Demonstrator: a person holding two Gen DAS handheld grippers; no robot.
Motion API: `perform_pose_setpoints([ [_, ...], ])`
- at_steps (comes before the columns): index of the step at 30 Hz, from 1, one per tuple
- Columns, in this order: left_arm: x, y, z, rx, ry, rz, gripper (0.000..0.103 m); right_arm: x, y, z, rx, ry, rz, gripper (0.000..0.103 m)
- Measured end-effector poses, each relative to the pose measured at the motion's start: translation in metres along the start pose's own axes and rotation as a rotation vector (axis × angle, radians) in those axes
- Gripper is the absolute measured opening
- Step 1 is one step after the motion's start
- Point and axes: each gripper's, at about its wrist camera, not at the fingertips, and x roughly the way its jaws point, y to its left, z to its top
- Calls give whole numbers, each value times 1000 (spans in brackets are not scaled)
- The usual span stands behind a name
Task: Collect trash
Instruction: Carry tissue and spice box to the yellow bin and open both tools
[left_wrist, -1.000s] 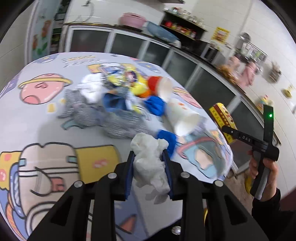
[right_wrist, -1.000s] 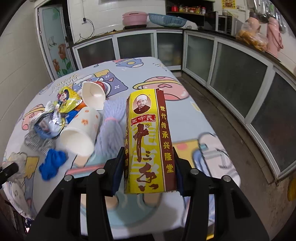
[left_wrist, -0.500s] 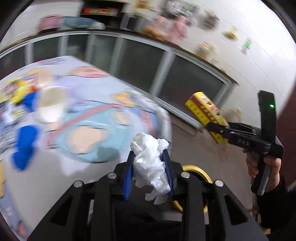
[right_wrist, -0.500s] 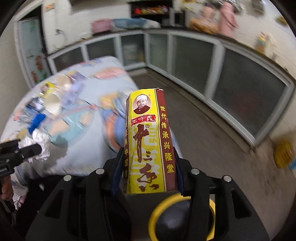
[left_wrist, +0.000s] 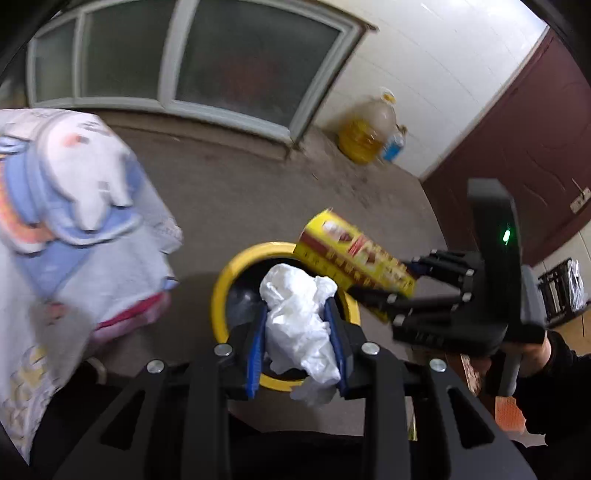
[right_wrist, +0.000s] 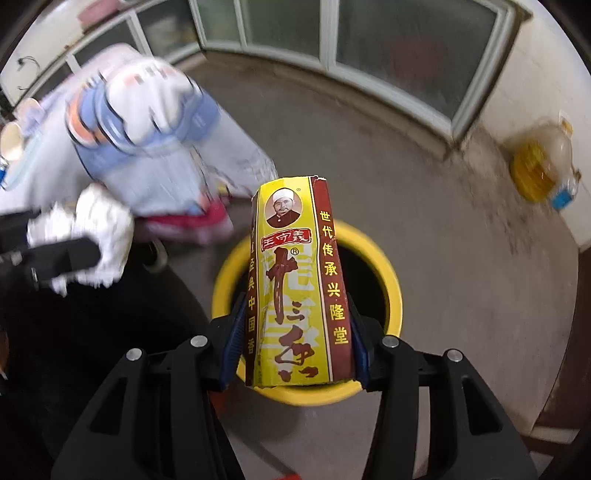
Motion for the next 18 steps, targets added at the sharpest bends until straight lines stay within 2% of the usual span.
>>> perform_pose_setpoints([
  [3, 31, -3, 10, 7, 63, -17, 29, 18, -6, -11, 24, 51, -5, 47],
  [7, 59, -7, 16, 15, 101, 5, 31, 38, -18, -22, 51, 99, -30, 50],
  [8, 63, -7, 14, 7, 109, 11, 41, 42, -21, -23, 49, 105, -34, 51],
  [9, 66, -5, 15, -4, 114, 11, 58, 45, -20, -22, 52, 108, -43, 58],
  [10, 66, -7, 18, -17, 112, 10, 69, 48, -22, -24, 54, 109, -60, 69],
  [11, 65, -4, 18, -35, 99, 11, 83, 51, -23, -23, 57, 111, -75, 71],
  [15, 52, 15, 16, -115, 54, -13, 87, 51, -38, -28, 99, 128, -120, 72],
  [18, 18, 26, 11, -145, -42, -20, 89, 34, -45, -21, 126, 65, -144, 72],
])
